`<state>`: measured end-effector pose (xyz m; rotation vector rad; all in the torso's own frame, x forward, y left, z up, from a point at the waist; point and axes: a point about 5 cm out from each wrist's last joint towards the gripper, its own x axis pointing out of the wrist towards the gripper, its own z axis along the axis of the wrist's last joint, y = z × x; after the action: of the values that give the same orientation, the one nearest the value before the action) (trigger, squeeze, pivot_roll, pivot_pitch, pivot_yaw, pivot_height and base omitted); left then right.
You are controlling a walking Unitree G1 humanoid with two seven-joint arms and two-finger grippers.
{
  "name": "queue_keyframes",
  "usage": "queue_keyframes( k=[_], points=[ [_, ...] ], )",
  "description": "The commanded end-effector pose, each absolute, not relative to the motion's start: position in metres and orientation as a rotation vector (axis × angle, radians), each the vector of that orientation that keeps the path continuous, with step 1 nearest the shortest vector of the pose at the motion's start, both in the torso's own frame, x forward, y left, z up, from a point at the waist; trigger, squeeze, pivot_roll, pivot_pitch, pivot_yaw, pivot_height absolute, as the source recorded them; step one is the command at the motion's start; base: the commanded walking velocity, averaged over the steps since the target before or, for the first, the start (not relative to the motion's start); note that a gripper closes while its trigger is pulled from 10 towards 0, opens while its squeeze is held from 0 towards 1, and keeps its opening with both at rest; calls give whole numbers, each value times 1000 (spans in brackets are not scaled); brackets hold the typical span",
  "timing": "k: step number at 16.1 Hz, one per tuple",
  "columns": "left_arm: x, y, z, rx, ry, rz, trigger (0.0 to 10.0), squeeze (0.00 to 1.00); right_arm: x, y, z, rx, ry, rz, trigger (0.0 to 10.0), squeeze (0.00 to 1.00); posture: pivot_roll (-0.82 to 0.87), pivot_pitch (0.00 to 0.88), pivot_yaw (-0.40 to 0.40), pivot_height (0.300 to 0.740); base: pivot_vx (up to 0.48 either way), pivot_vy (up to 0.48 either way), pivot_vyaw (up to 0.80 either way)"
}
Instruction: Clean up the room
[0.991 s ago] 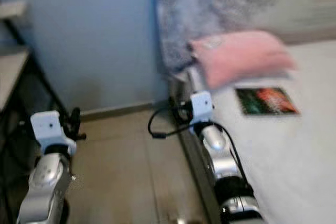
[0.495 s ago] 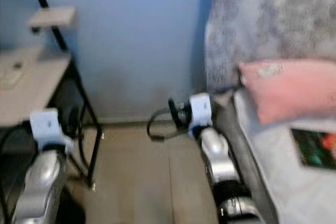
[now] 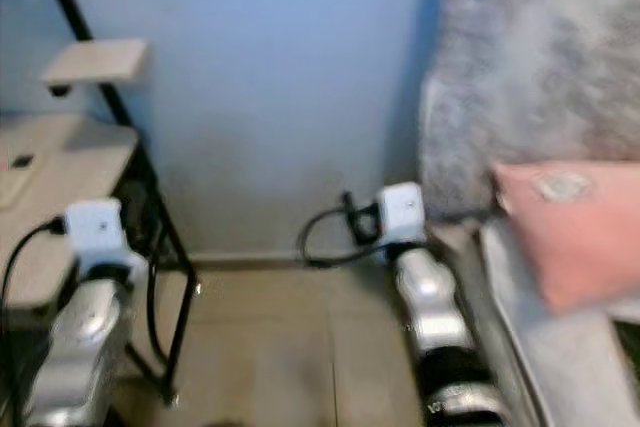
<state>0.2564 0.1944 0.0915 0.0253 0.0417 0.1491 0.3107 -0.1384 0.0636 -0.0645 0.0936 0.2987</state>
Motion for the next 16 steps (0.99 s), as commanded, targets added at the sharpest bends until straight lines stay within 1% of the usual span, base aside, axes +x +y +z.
queue_keyframes(
  k=[1,3,5,9,12,13,16],
  points=[
    [258,186,91,19,48,121,10000,0,311,-147,66,-79,87,281,10000,39,-60,0,61,740,480,0,0],
    [258,181,87,-22,71,85,10000,0,310,-148,65,-80,88,278,10000,47,-62,0,63,740,399,0,0],
    [259,182,89,-62,64,83,10000,0,309,-149,63,-74,97,267,10000,47,-62,0,63,740,0,0,0],
    [262,181,88,-54,69,72,10000,0,307,-144,64,-59,94,272,10000,47,-77,0,74,740,0,0,0],
    [262,179,87,-59,73,66,10000,0,307,-148,65,-51,89,257,10000,39,-80,0,78,740,0,0,0],
    [263,180,87,-57,73,67,10000,0,307,-148,63,-129,112,260,10000,43,-81,0,80,740,0,0,0],
    [263,180,87,-57,73,67,10000,0,307,-148,63,-129,112,260,10000,43,-81,0,80,740,0,0,0]
  ],
)
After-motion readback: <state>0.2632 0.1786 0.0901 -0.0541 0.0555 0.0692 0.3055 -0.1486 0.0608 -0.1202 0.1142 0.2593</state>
